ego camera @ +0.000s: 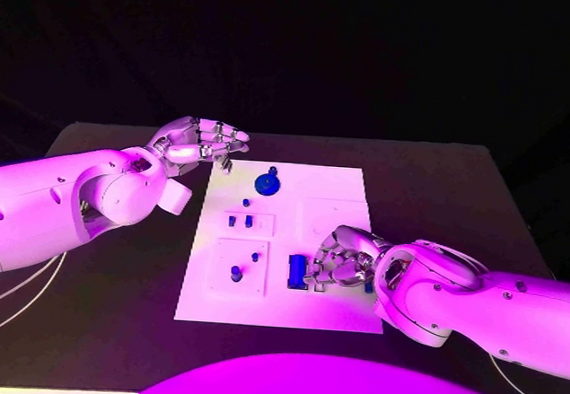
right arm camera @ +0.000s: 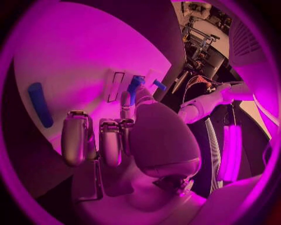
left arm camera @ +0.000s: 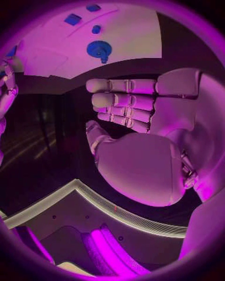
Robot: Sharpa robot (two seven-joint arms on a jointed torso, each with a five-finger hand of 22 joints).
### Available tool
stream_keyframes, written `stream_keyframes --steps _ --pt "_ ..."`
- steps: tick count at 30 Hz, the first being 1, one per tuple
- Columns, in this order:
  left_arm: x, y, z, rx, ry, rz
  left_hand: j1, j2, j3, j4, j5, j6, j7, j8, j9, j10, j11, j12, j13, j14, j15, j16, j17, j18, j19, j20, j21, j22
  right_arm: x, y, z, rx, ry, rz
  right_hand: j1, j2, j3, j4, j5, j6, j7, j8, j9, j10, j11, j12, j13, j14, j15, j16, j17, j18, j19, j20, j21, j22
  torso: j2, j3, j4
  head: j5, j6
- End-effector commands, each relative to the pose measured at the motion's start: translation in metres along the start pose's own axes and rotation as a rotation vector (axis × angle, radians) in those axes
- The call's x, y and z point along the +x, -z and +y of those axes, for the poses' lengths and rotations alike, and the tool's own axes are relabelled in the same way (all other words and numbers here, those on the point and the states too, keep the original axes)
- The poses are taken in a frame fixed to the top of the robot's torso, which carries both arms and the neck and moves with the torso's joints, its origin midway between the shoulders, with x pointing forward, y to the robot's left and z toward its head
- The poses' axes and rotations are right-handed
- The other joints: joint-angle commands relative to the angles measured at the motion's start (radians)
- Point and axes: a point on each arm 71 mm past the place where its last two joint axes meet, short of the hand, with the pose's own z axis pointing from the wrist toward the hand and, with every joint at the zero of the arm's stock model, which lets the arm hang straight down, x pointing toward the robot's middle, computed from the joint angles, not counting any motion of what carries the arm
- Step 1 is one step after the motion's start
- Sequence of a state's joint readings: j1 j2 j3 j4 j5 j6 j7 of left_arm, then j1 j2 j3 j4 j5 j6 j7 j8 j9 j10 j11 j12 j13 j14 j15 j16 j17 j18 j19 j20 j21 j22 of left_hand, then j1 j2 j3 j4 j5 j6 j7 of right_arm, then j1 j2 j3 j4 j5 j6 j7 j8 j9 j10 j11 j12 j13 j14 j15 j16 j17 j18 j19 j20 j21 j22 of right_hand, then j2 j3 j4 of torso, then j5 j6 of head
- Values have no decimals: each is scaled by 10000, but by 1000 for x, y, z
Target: Assemble the parts on the task board
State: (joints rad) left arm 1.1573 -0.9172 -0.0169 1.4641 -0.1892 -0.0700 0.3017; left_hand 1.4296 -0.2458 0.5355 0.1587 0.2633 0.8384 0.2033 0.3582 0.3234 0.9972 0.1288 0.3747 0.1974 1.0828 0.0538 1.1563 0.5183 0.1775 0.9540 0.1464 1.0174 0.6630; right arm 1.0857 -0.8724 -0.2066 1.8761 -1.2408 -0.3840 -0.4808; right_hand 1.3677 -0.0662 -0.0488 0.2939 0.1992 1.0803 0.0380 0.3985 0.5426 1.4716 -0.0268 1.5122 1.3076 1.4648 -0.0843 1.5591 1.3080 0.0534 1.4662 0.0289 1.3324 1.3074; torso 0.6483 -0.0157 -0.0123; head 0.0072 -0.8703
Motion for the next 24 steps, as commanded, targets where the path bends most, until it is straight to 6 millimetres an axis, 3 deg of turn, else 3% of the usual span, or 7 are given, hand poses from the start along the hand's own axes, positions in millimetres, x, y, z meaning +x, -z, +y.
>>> stream_keyframes --steps 1,9,16,19,24 --pt "1 0 -1 59 28 150 44 83 59 -3 57 -51 -42 51 13 8 -24 65 14 -29 -33 -14 -8 80 -24 9 -27 -15 -3 4 1 -468 -184 -243 -168 -102 45 -19 13 -28 54 -63 -26 723 -21 -3 2178 980 -32 -3 2222 -72 282 -55 10 1875 -11 -9 -11 -1 45" --pt "0 1 -1 42 17 119 44 83 59 -3 57 -51 -42 51 13 8 -24 65 14 -29 -33 -14 -8 80 -24 9 -27 -15 -9 16 -5 -987 -506 194 -276 -532 339 -33 26 -416 266 -341 -144 654 160 -122 2101 948 112 -53 2067 -20 174 51 -316 1794 -4 -16 -17 -62 78" --pt "0 1 -1 37 10 118 43 82 63 -3 55 -54 -41 56 12 4 -23 69 14 -29 -32 -15 -10 79 -22 8 -27 -15 -31 28 -27 -352 -205 -911 -182 -571 600 -42 23 -664 409 -614 -268 643 280 -134 2097 947 211 -56 2063 -25 185 134 -306 1810 -4 -20 -10 -123 67" --pt "2 1 -1 65 14 161 45 80 64 -5 55 -55 -41 57 12 3 -23 70 14 -29 -32 -15 -10 79 -22 8 -26 -15 -42 34 -38 66 113 -1383 -140 -630 740 -44 16 -1062 604 -979 -411 593 445 -221 2038 929 343 -83 1978 -9 148 231 -431 1783 3 -30 -14 -235 65" --pt "5 0 -1 101 31 232 50 75 64 -10 54 -57 -41 58 12 1 -24 71 14 -30 -33 -16 -11 79 -21 7 -26 -15 -54 43 -56 839 620 -1778 -233 -720 789 -23 12 -798 573 -932 -387 563 444 -274 2002 915 365 -105 1915 5 134 282 -484 1774 -5 -24 -4 -379 61"
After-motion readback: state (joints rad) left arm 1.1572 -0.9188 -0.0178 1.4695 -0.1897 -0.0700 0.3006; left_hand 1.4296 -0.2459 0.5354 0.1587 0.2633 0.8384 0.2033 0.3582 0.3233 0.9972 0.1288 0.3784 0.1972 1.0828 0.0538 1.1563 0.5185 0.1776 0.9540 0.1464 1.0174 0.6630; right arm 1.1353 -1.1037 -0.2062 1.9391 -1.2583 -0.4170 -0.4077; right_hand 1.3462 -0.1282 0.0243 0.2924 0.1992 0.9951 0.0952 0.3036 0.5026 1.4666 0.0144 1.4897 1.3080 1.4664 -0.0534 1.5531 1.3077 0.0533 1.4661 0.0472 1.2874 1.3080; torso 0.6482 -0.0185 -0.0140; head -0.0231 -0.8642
